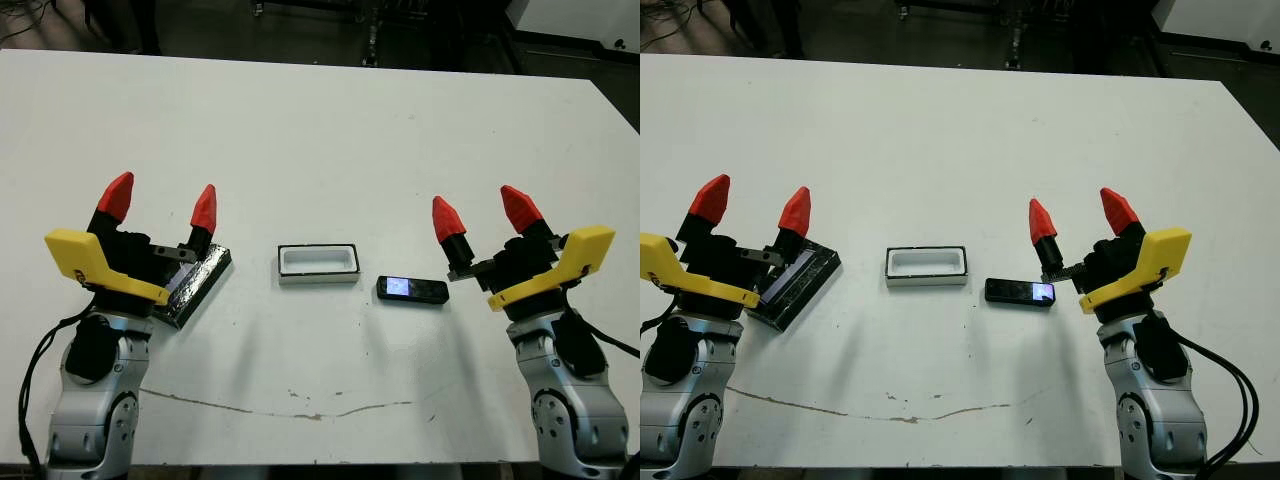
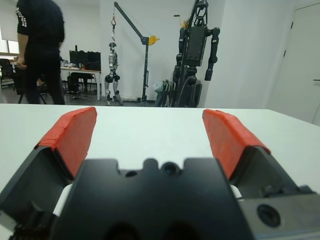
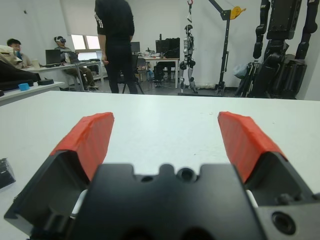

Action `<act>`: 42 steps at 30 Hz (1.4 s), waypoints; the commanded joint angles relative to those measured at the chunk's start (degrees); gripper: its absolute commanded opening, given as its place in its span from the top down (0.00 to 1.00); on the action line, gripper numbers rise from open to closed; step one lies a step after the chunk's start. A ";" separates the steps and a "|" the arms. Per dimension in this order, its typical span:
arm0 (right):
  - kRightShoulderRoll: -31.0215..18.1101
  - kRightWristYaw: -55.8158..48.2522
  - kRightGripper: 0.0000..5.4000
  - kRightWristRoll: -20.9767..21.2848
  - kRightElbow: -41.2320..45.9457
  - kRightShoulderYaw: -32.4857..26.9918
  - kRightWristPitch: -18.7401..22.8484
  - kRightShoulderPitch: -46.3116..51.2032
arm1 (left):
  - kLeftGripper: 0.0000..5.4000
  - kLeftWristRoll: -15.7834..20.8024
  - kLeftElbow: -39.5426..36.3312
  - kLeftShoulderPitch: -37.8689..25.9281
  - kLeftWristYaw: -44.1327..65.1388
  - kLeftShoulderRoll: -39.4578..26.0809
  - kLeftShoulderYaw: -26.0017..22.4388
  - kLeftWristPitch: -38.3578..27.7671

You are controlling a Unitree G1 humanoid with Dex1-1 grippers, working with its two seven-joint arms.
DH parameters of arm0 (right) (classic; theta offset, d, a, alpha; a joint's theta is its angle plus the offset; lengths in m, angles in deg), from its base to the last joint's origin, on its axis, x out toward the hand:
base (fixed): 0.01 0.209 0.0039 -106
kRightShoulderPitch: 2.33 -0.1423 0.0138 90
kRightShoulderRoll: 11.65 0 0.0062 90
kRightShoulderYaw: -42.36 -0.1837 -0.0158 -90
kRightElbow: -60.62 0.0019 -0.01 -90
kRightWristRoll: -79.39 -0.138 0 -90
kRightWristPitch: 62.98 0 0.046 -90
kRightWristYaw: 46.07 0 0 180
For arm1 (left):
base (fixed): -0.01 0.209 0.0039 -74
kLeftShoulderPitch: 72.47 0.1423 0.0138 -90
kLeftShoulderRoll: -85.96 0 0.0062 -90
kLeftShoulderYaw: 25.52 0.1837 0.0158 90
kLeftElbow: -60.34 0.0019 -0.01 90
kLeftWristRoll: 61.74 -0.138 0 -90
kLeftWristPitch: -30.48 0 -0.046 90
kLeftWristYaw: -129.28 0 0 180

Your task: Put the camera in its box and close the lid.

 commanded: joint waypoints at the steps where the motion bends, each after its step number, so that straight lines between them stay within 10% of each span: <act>1: -0.23 0.02 0.00 0.12 -0.28 0.02 -0.34 0.20 | 0.00 -0.03 0.45 0.51 0.23 -0.19 0.05 0.27; 17: -1.48 -1.74 0.00 0.23 -0.92 -0.21 -1.05 0.12 | 0.00 -0.04 0.91 0.71 0.24 0.26 0.37 -0.05; 20: -22.19 -20.42 0.00 -3.11 -10.41 -4.61 3.37 -18.59 | 0.00 -0.37 0.72 0.89 0.07 0.14 0.29 -0.05; 24: -30.83 -32.74 0.00 -1.35 -18.18 -0.69 3.59 -29.48 | 0.00 -0.39 1.14 0.92 0.09 0.41 0.38 -0.42; 42: -35.32 -52.44 0.00 8.00 -20.16 17.56 6.35 -38.41 | 0.00 -0.35 1.02 1.15 -0.48 1.05 0.80 -0.57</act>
